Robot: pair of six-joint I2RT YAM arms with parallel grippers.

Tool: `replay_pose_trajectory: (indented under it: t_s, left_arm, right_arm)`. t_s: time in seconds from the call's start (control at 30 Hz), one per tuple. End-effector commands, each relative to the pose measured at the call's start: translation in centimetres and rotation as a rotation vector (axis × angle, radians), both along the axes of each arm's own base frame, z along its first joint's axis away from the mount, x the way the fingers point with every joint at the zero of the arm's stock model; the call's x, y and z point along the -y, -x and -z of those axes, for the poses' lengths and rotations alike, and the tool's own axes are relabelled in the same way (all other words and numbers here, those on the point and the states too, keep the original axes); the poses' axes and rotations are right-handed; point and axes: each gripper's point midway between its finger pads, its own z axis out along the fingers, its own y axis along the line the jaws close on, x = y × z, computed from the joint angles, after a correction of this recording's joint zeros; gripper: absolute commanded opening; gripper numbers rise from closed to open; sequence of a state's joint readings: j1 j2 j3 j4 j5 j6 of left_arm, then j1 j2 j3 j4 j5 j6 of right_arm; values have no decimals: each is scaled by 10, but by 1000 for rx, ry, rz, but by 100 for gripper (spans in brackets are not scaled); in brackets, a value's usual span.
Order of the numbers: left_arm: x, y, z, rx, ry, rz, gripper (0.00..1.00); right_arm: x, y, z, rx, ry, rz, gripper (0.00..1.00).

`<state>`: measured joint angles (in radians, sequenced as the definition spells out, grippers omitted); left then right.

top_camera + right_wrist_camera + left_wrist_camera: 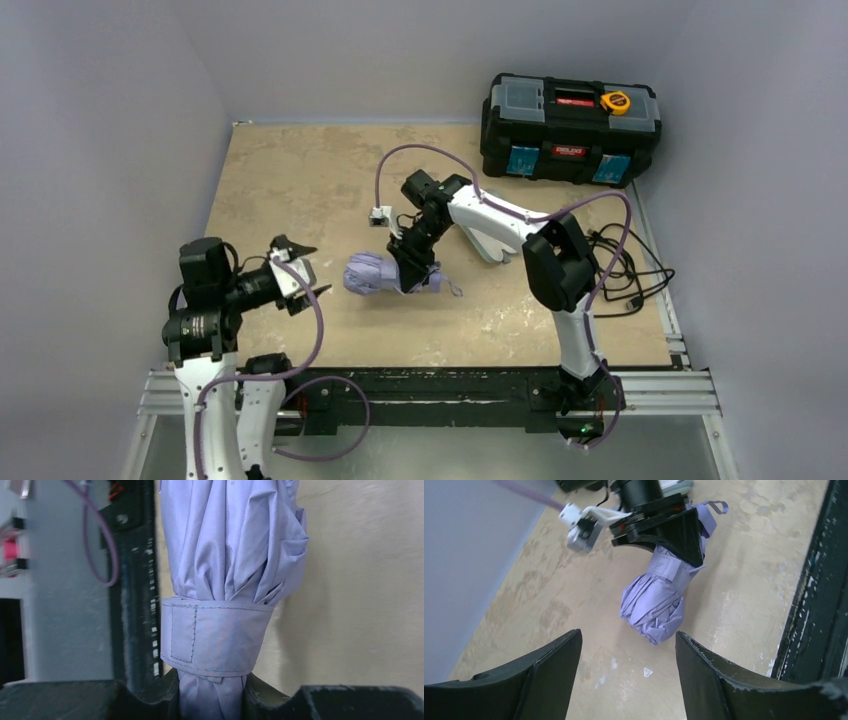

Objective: Open the umbrella

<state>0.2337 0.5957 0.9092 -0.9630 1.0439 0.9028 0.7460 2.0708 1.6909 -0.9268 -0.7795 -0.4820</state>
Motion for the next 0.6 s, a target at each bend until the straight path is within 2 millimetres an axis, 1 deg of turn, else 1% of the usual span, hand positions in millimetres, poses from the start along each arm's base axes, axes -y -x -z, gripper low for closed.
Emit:
replay_pose_trajectory:
  t_s: [0.0,0.07,0.17,0.27,0.33,0.4,0.43,0.53,0.57]
  left_arm:
    - [23,22,12,109,-131,231,65]
    - [31,27,21,86,-155,293,63]
    - [42,29,31,58,-166,352,59]
    - [56,29,35,71,-176,403,57]
    - [68,31,39,101,-197,449,57]
    - [77,29,39,123,-200,468,56]
    - [82,27,39,122,-201,474,54]
    - [94,19,38,105,-194,446,44]
    - [97,18,38,101,-190,449,43]
  right_arm:
    - [4,48,-48,-235,-84,-61,0]
    - [6,53,-53,-256,-87,-68,0]
    - [7,60,-59,-291,-94,-71,0]
    - [8,72,-68,-375,-109,-83,0]
    - [8,78,-71,-422,-108,-84,0]
    - [7,81,-73,-448,-112,-87,0]
    - [7,82,-74,-453,-112,-89,0]
    - [5,85,-75,-431,-106,-97,0]
    - [4,86,-77,-426,-109,-97,0]
